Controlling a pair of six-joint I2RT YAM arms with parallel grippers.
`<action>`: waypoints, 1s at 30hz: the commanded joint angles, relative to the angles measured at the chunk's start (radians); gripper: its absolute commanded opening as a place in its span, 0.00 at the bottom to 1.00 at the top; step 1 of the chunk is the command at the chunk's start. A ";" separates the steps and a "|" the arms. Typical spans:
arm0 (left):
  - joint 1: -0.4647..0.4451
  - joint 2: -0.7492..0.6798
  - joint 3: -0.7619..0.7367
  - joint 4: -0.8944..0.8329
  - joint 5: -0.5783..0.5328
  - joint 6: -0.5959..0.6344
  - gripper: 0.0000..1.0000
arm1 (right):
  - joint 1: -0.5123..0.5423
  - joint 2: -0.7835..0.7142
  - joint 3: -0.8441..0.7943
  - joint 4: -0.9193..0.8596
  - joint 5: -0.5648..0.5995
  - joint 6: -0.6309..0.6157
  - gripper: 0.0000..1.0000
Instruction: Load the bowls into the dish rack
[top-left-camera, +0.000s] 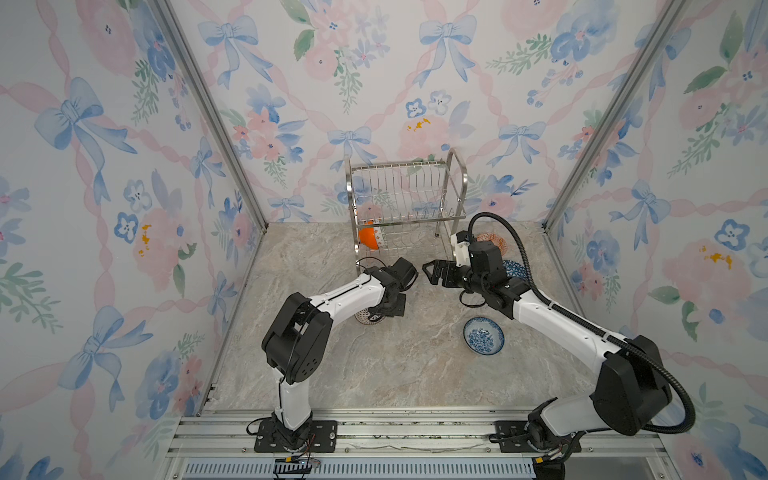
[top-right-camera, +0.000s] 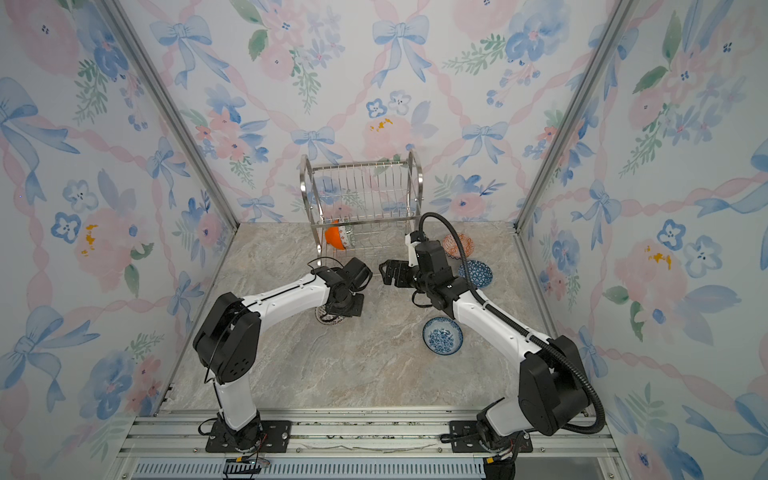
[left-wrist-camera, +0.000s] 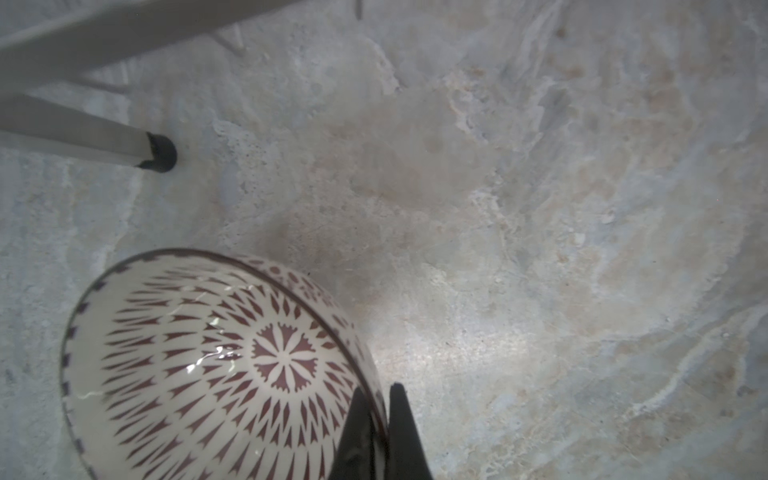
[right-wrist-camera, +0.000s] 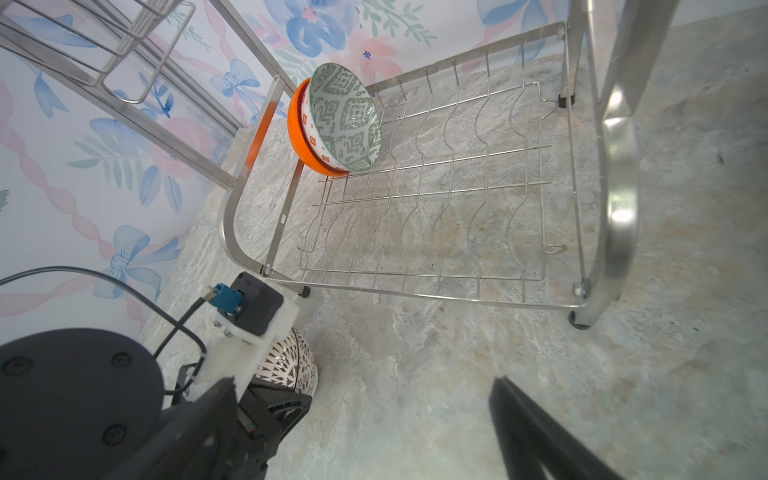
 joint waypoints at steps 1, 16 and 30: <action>-0.008 0.060 0.011 0.002 0.065 -0.037 0.02 | -0.015 -0.043 -0.012 -0.033 -0.007 -0.013 0.97; 0.005 0.051 0.053 -0.017 0.049 -0.004 0.39 | -0.053 -0.039 -0.004 -0.004 -0.024 0.030 0.97; 0.163 -0.145 0.055 -0.083 -0.005 0.050 0.92 | -0.004 -0.075 -0.033 -0.052 0.058 0.042 0.97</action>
